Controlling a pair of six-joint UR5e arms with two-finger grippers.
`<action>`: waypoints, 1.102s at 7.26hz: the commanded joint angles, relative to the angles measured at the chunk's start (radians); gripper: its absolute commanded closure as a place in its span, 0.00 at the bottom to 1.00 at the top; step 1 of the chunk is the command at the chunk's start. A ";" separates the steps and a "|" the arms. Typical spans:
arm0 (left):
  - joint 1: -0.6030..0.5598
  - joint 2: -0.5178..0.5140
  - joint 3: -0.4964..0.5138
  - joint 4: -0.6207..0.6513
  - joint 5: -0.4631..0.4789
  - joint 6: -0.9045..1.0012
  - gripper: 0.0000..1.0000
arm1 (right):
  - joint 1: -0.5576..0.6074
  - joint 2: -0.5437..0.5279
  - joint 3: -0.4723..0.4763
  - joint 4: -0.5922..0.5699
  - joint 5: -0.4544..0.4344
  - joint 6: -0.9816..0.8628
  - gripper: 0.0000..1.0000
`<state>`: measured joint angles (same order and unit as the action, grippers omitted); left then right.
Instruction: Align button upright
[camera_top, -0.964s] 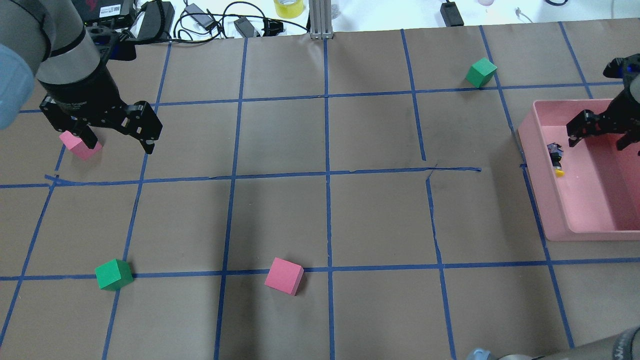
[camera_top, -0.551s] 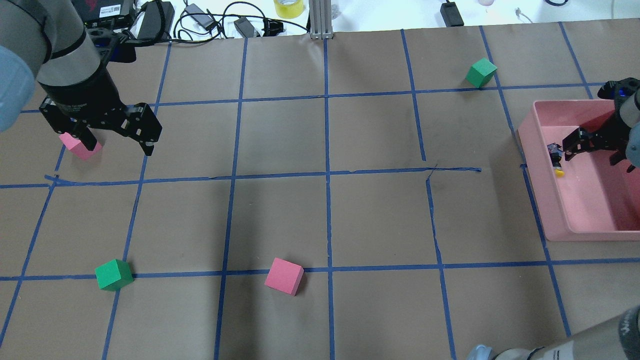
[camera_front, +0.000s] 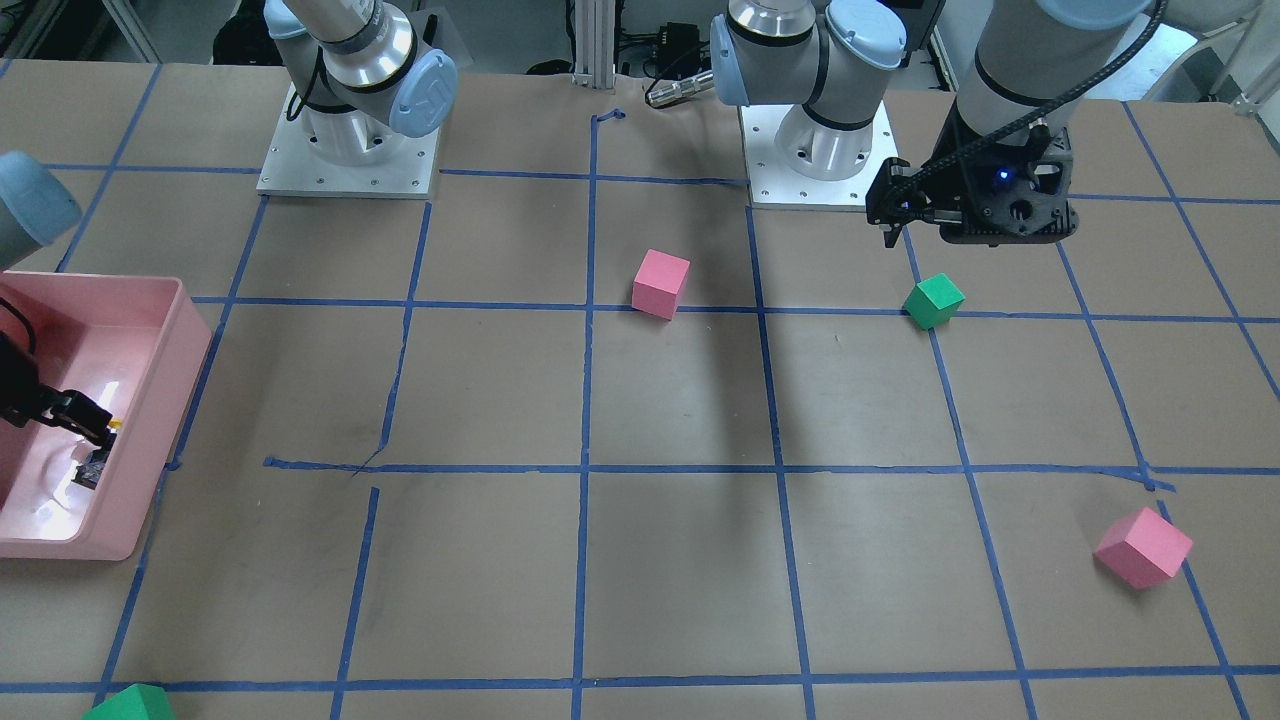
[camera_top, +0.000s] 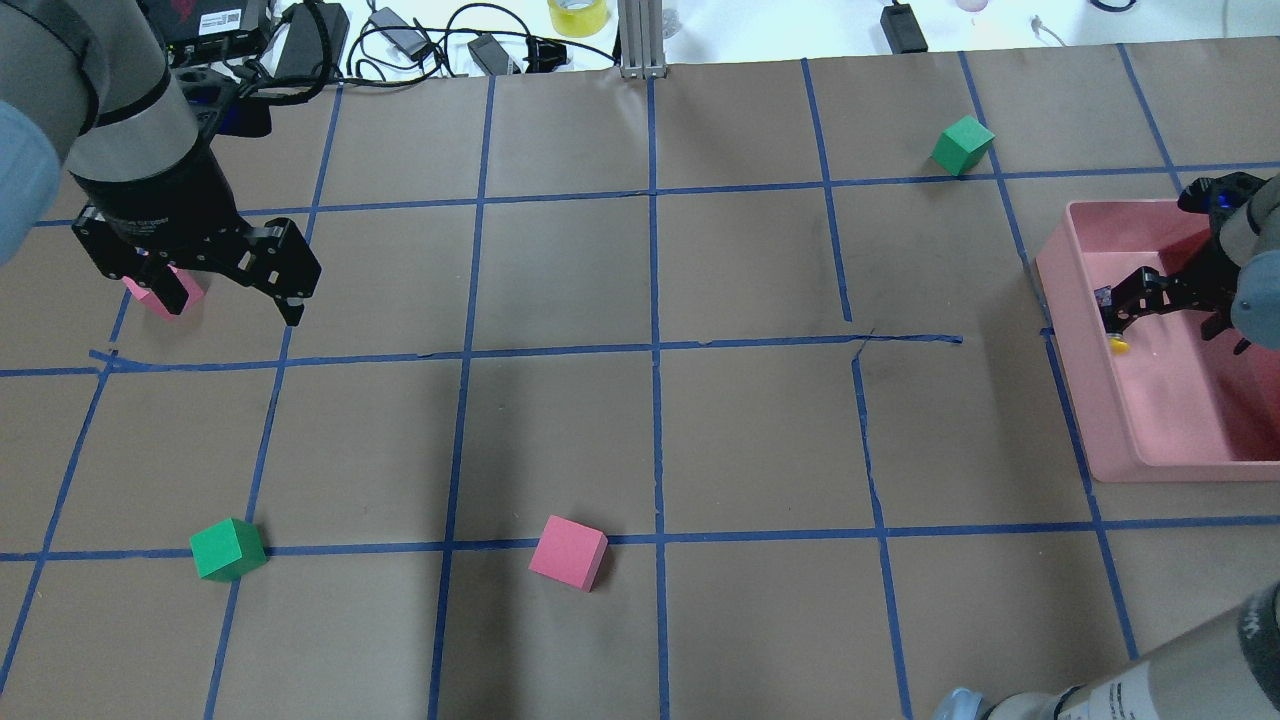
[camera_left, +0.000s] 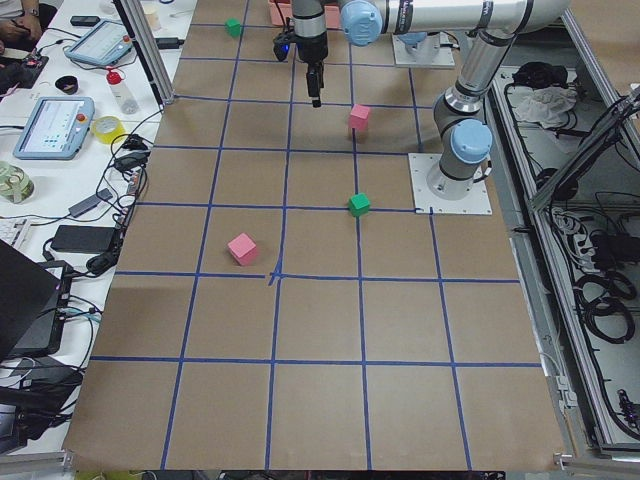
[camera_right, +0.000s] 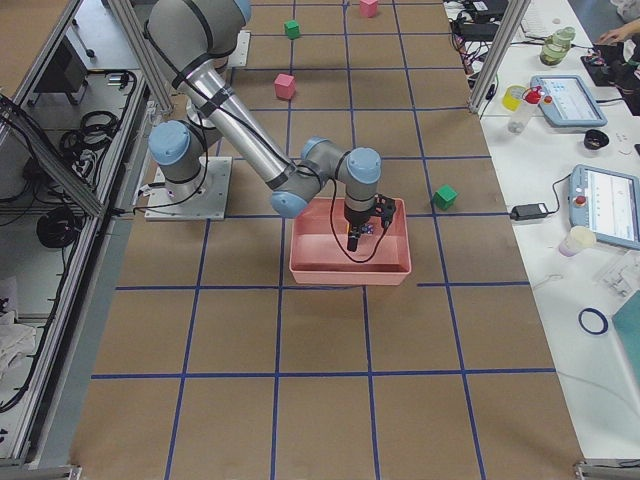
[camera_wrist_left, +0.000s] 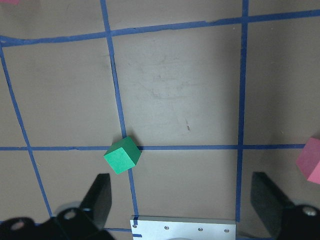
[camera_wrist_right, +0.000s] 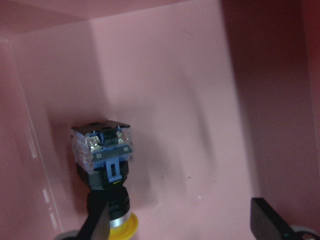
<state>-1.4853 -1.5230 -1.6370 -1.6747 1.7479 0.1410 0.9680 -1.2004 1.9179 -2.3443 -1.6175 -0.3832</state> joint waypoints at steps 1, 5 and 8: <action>-0.001 0.027 0.012 -0.069 -0.002 0.005 0.00 | 0.000 0.018 0.000 -0.009 0.002 0.000 0.00; 0.000 0.038 0.012 -0.106 -0.013 -0.004 0.00 | 0.000 0.033 0.000 -0.007 -0.013 -0.014 0.53; 0.005 0.035 0.029 -0.096 -0.007 -0.008 0.00 | 0.000 0.012 -0.039 -0.006 -0.015 -0.127 1.00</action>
<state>-1.4835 -1.4862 -1.6145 -1.7724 1.7379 0.1345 0.9679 -1.1787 1.9028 -2.3506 -1.6321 -0.4608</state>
